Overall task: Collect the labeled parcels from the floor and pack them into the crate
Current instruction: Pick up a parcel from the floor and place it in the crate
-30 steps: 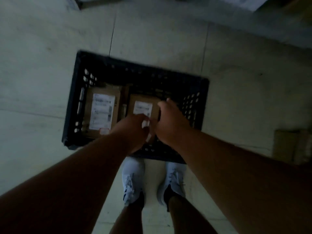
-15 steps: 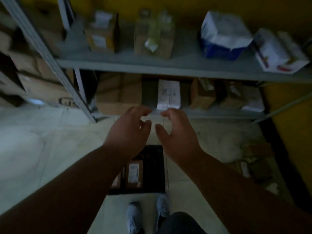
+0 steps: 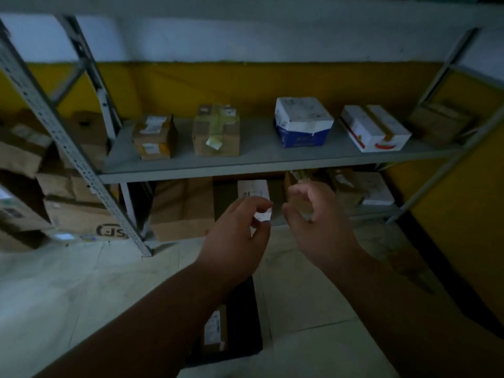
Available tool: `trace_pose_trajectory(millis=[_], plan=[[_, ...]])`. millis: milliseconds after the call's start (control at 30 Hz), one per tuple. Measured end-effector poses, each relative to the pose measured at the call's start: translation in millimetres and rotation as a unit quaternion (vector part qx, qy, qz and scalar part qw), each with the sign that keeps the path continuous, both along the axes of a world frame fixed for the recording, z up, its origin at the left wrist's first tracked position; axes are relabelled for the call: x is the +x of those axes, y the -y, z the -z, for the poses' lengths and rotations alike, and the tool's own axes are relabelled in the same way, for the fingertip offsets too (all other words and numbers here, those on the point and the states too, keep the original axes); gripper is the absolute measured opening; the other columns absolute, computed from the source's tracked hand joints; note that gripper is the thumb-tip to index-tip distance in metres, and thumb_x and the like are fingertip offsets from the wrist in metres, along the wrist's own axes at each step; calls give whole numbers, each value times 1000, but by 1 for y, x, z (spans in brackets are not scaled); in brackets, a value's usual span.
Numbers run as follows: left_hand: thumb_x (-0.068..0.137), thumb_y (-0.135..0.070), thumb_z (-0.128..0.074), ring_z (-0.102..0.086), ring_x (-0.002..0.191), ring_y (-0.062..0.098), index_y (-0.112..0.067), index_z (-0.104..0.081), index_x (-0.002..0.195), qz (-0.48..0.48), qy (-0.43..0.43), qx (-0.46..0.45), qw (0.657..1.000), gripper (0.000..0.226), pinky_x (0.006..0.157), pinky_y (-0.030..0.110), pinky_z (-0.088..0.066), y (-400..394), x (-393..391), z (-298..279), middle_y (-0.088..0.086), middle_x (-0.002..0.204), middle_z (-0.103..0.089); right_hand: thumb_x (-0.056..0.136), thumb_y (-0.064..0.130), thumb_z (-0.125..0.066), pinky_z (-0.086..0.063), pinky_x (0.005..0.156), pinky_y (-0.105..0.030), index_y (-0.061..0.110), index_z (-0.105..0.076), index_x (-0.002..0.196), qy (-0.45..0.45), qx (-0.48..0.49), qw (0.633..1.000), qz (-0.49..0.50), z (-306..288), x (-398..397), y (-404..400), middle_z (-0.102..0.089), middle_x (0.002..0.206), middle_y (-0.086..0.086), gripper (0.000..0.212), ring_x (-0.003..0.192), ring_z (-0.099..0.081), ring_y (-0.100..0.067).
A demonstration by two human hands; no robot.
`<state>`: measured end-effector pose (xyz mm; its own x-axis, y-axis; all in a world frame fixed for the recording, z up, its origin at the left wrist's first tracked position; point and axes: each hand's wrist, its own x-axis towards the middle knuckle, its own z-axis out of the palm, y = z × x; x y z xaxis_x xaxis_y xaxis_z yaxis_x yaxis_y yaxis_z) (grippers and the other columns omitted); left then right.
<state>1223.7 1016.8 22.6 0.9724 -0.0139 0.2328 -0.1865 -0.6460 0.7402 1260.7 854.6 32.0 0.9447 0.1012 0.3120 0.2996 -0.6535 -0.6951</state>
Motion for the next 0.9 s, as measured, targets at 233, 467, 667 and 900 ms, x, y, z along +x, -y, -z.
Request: trace_pose_trajectory(millis=[233, 467, 667, 900], plan=[[89, -38, -51, -49, 97, -13, -42, -52, 117, 47, 36, -42, 997, 28, 72, 15, -46, 134, 26, -18, -23, 103, -52, 88, 35, -67, -33, 81, -7, 27, -57, 119, 31, 3, 995, 97, -19, -17, 146, -51, 114, 12, 34, 103, -45, 4], [89, -29, -60, -50, 97, -11, -39, -53, 119, 113, 37, -65, 991, 32, 73, 16, -46, 291, 42, -11, -26, 102, -51, 87, 31, -67, -44, 82, -20, 33, -55, 122, 2, 3, 981, 196, -22, -46, 320, -50, 119, 10, 37, 104, -51, -1], [90, -25, -61, -53, 94, -7, -29, -55, 123, 171, 7, -53, 984, 34, 72, 12, -41, 379, 64, 2, -13, 109, -55, 86, 39, -67, -33, 68, -6, 42, -46, 126, -47, 41, 960, 273, -4, -61, 408, -40, 117, 20, 46, 97, -42, 22], [92, -22, -59, -52, 96, -4, -35, -50, 118, 266, -36, -50, 962, 30, 76, 19, -45, 440, 122, 25, -19, 105, -51, 84, 40, -70, -36, 76, -12, 34, -43, 135, -81, 85, 932, 343, 24, -23, 449, -41, 123, 18, 58, 104, -48, 5]])
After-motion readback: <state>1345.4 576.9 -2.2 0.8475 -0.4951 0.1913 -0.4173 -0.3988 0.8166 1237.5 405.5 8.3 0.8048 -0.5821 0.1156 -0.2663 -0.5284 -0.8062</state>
